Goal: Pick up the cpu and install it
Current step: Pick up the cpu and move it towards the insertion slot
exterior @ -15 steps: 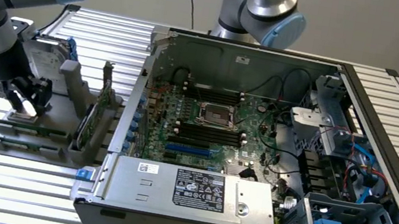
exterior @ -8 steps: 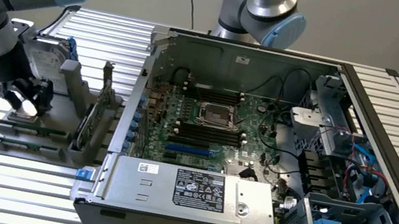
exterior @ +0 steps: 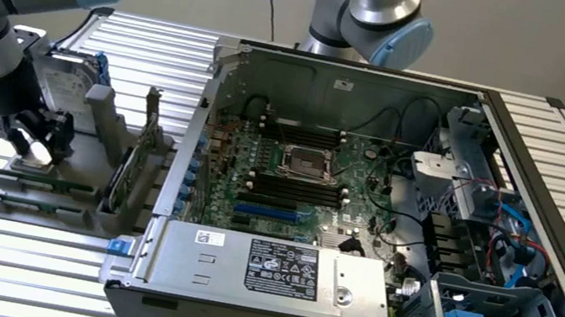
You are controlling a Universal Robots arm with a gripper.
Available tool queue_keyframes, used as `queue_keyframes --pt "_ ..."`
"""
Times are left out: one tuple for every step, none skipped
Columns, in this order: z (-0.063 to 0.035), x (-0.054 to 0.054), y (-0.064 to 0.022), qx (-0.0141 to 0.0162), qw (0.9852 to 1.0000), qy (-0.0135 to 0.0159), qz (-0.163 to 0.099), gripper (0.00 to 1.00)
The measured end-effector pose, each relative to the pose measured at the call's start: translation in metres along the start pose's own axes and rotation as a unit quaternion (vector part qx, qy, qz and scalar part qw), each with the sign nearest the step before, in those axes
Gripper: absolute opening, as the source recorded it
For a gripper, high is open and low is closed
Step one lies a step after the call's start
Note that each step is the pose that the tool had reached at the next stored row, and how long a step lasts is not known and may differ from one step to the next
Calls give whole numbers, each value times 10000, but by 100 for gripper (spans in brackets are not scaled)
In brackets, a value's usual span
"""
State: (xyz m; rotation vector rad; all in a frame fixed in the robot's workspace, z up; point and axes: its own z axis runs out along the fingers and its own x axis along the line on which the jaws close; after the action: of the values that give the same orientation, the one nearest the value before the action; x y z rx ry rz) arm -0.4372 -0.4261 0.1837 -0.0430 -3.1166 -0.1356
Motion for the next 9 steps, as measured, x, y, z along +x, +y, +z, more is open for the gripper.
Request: queue_keyframes --pt "0 3 0 -1 10000 0 0 60" --pt "-1 6 0 0 10000 0 1 60" --pt "-1 7 0 -1 10000 0 1 60" --pt "-1 7 0 -1 10000 -1 1 60" --pt "-1 7 1 -1 10000 -1 2 60" --pt "-1 8 0 -1 10000 0 2 60" --pt "-1 8 0 -1 10000 -1 2 60" --pt "-2 8 1 -2 10000 -1 2 60" --pt "-3 8 1 -1 10000 -2 2 60"
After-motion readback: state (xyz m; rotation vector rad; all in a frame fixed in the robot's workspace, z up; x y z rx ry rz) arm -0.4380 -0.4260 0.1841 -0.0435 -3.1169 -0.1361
